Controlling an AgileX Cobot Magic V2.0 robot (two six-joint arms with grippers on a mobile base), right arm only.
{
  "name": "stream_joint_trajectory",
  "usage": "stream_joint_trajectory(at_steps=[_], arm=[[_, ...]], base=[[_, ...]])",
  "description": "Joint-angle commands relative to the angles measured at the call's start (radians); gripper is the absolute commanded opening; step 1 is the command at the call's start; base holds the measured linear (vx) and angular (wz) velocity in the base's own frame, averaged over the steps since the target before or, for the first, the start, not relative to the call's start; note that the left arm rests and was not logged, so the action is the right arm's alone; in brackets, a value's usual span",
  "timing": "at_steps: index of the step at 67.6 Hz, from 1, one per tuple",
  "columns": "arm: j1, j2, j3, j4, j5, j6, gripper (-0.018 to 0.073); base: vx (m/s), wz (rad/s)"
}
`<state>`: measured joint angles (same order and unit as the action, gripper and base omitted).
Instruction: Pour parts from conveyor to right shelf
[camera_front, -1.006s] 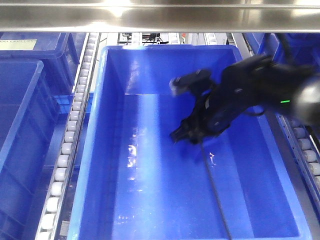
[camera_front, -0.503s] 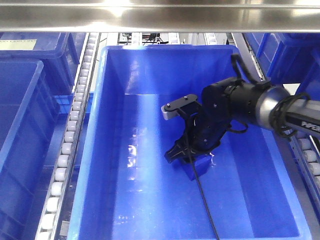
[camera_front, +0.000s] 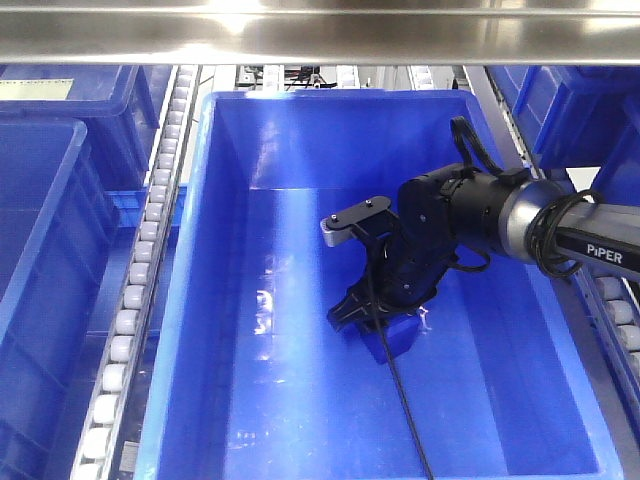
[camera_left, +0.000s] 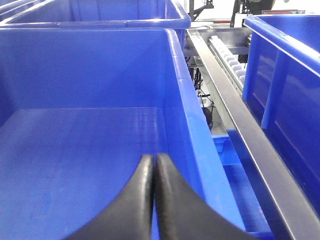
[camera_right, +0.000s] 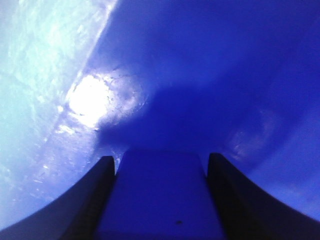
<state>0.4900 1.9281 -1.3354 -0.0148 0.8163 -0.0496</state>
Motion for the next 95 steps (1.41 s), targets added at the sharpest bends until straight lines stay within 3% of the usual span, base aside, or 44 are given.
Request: stream_joint_trajectory(at_steps=[1,25,33,42,67,75,85,95], arm=[[-0.002,-0.046,-0.031,0.002,-0.026,-0.008,0.0093],[-0.002,-0.046,-0.031,0.002,-0.050,0.001,0.0549],[-0.002,-0.046,-0.031,0.002,-0.057,0.014,0.0625],[-0.002,-0.051,-0.031,0.002,-0.066,0.037,0.0628],[-0.002,-0.198,-0.030,0.005,-0.157,0.088,0.0508],[-0.002,-0.261,-0.009,-0.007,-0.204,0.088,0.0337],[-0.002,-0.379,0.128,-0.022,-0.360,0.087,-0.0015],[-0.002,-0.509,0.297,-0.029,-0.532,0.086,-0.0011]], base=[[0.00,0.00],[0.00,0.00],[0.00,0.00],[0.00,0.00],[0.00,0.00],[0.00,0.00],[0.00,0.00],[0.00,0.00]])
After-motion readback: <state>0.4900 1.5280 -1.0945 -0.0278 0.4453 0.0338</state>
